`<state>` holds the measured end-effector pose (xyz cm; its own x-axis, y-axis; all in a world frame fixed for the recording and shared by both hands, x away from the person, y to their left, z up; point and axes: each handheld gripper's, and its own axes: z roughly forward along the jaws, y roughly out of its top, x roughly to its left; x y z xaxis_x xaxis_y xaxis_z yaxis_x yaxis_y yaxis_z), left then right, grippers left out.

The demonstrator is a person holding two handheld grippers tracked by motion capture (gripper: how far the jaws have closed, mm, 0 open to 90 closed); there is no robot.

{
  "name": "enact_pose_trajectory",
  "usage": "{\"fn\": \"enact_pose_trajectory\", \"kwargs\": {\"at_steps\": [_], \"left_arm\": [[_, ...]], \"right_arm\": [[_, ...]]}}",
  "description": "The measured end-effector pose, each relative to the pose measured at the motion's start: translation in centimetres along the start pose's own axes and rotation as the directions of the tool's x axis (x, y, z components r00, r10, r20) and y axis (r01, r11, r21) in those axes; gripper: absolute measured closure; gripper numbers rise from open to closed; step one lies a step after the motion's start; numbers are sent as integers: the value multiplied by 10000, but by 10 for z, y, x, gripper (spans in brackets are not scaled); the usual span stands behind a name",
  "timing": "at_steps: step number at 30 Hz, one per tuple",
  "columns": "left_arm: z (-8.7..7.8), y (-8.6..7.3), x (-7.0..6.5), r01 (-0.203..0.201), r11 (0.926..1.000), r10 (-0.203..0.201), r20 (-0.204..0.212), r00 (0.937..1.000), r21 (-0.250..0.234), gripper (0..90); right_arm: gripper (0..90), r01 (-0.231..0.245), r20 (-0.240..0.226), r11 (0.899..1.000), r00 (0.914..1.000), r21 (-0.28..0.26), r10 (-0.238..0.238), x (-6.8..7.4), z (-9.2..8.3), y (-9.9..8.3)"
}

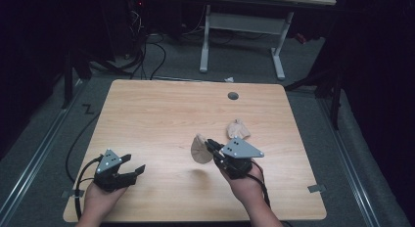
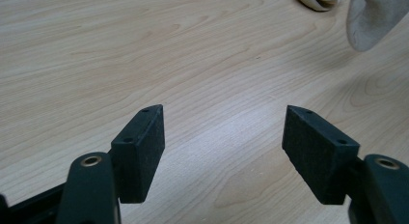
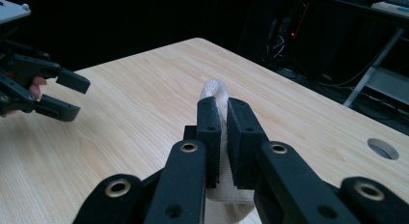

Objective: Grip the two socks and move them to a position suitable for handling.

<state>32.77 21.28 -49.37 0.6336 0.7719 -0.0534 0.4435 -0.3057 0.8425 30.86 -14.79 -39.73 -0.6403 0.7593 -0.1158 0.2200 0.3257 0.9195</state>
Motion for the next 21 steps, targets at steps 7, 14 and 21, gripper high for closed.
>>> {"fn": "enact_pose_trajectory", "kwargs": {"at_steps": [7,14,21], "left_arm": [[1,-1,-3,190,9998,-188,230,9996,-93,318],[-3,3,-3,-76,9995,78,77,9999,-314,316],[2,2,-2,24,9998,-20,176,9998,-220,316]], "right_arm": [[846,3,-305,9999,9995,143,2,10,11,7],[846,125,-561,9996,9984,235,-112,22,23,7],[846,-187,-1256,9996,9919,191,210,45,36,7]]}}
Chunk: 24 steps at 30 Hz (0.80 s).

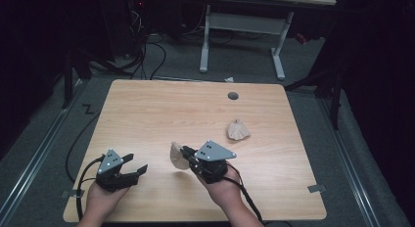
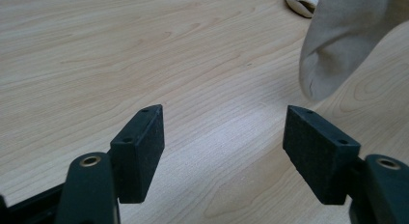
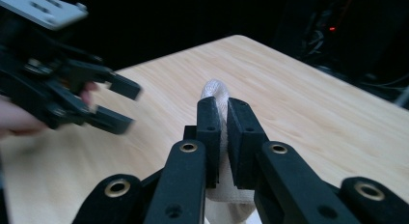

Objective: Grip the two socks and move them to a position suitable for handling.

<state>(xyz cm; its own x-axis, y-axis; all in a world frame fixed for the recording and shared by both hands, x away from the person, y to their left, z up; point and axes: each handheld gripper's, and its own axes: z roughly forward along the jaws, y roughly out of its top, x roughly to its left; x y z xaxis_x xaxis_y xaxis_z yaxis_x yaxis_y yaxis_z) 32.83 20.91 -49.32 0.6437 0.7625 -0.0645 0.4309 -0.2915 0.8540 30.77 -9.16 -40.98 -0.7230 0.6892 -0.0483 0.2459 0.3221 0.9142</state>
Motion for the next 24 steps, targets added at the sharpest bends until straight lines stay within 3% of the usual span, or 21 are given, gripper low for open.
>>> {"fn": "enact_pose_trajectory", "kwargs": {"at_steps": [4,8,10,15,18,21,24], "left_arm": [[0,1,-5,-110,9999,110,133,9999,17,316],[4,2,-10,-185,9995,179,260,9995,245,323],[6,3,-12,-247,9992,239,268,9994,317,325],[22,7,-29,-278,9965,240,479,9986,791,341],[40,8,-43,-136,9908,79,428,9991,1346,353],[55,9,-57,-654,9817,620,246,9978,1788,359],[62,7,-64,-859,9733,822,261,9963,2127,365]], "right_arm": [[846,-109,-294,9999,9995,127,113,8,8,-6],[844,-398,-374,9978,9984,535,418,7,14,-19],[843,-401,-283,9969,9987,677,421,5,15,-26],[843,-908,-60,9908,9958,1001,918,-7,17,-44],[842,-1044,82,9887,9945,1080,1041,-14,16,-50],[842,-1240,190,9861,9923,1108,1226,-19,16,-59],[842,-1377,251,9839,9904,1137,1357,-21,15,-65]]}}
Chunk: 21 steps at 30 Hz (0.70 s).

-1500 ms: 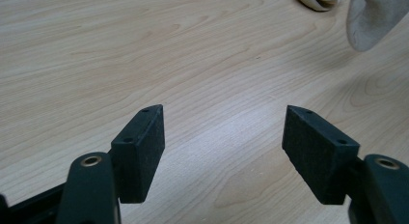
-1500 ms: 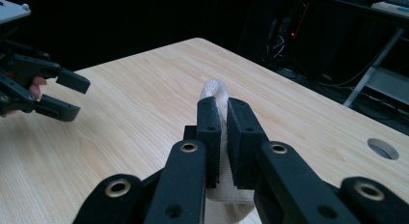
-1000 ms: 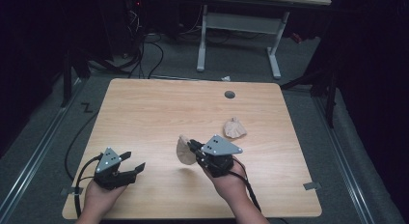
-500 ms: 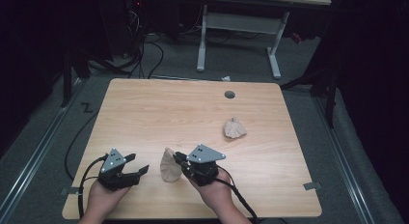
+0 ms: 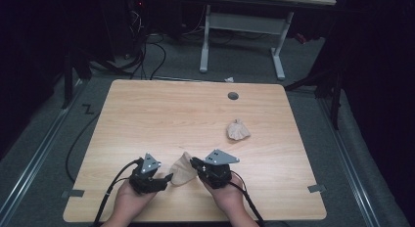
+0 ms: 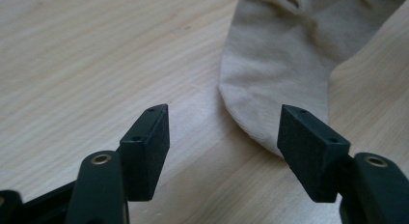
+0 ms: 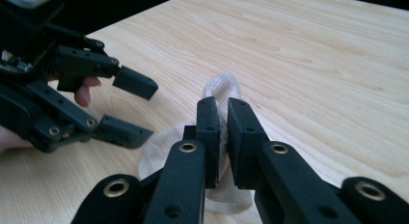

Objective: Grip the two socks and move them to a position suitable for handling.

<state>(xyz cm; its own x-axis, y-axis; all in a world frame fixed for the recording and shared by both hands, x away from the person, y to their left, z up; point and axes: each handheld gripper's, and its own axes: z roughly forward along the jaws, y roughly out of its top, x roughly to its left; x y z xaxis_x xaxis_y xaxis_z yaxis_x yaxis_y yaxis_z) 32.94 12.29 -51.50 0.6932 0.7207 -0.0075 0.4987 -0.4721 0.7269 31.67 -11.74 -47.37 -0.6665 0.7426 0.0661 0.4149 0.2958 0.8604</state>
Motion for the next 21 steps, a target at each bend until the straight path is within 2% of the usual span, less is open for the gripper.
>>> {"fn": "enact_pose_trajectory", "kwargs": {"at_steps": [3,9,12,15,21], "left_arm": [[4,1,-4,-483,9984,494,-346,9982,310,364],[5,-3,-5,-778,9939,836,-728,9938,787,378],[4,-4,0,-679,9944,737,-697,9948,810,378],[4,-5,3,-514,9956,564,-629,9964,785,379],[3,-6,4,-739,9941,788,-613,9950,794,378]], "right_arm": [[842,-126,23,9999,9999,-63,126,-5,-2,-3],[840,-156,300,9999,9994,55,154,-13,-9,-8],[840,-331,590,9992,9978,222,318,-25,-15,-20],[839,-457,667,9984,9968,339,434,-29,-18,-25],[838,-283,877,9937,9960,1081,188,-37,-21,-45]]}}
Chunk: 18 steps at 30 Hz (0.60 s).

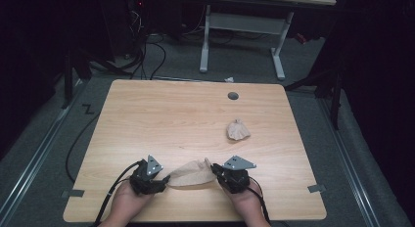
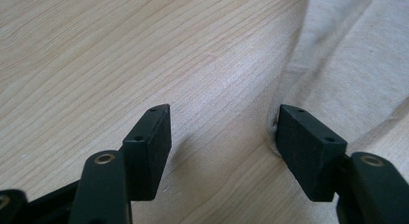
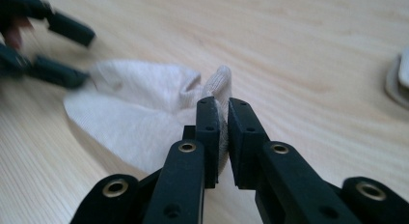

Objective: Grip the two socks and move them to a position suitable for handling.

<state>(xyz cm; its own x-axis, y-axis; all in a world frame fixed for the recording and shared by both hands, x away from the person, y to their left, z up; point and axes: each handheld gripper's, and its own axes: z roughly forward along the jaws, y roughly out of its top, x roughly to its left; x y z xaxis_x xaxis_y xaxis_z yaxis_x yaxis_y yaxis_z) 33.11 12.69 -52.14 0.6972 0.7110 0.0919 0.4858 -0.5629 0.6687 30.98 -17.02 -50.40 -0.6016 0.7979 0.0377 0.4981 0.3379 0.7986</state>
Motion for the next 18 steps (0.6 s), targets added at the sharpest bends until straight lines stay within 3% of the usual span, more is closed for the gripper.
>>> {"fn": "enact_pose_trajectory", "kwargs": {"at_steps": [3,7,8,10,12,16,18], "left_arm": [[-1,0,0,8,10000,-8,-48,10000,30,377],[-2,-1,-1,-286,9996,287,-227,9993,52,375],[-3,-2,0,-328,9995,329,-323,9989,42,376],[-4,-3,3,-235,9997,237,-366,9990,66,376],[-5,-5,5,-137,9999,137,-271,9995,-2,376],[-8,-5,7,-175,9996,172,-146,9997,-219,377],[-11,-5,8,4,9989,-3,14,10000,-468,386]], "right_arm": [[836,90,-48,9996,9999,251,-89,1,2,-4],[823,138,0,9992,9999,371,-138,2,3,-9],[810,181,296,9988,9994,444,-195,1,2,-11],[811,85,322,9989,9994,451,-99,-1,1,-11],[810,-237,422,9995,9988,229,227,-8,-2,-11],[798,-332,431,9992,9986,208,323,-11,-3,-11],[772,-379,390,9991,9985,180,371,-11,-3,-11]]}}
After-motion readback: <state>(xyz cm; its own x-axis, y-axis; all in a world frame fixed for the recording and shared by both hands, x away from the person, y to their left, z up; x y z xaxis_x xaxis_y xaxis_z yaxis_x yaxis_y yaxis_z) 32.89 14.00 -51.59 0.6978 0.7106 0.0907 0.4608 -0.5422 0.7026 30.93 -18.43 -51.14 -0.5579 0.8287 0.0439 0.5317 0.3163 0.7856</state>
